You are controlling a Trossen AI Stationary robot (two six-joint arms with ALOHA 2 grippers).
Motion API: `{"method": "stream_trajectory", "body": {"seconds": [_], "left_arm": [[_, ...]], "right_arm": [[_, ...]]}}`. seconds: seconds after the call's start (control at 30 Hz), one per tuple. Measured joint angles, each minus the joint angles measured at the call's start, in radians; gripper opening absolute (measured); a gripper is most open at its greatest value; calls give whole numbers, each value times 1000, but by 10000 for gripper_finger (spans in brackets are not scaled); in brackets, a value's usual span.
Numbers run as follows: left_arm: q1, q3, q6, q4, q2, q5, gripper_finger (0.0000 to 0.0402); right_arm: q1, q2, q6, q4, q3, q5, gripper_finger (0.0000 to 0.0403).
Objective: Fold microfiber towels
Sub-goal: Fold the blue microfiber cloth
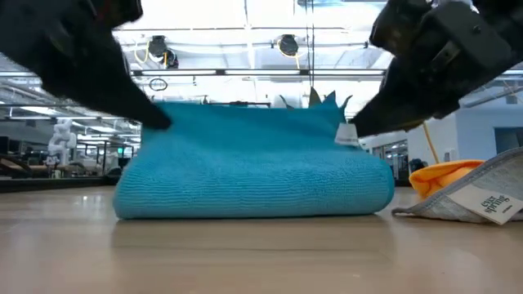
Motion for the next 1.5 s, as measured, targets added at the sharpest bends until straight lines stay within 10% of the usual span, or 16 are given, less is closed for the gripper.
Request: {"method": "stream_trajectory", "body": {"seconds": [0.27,0.77,1.5], "left_arm": [[40,1,-2,11,61,-8,13],[41,-1,25,6,64,-12,20],[-43,0,421,135,64,-6,14]], "right_arm": [[-28,0,23,75,-96,-7,15],[-171,0,-88,154,-113,-192,206],[-305,141,-226,372,-112,-470,208]]}}
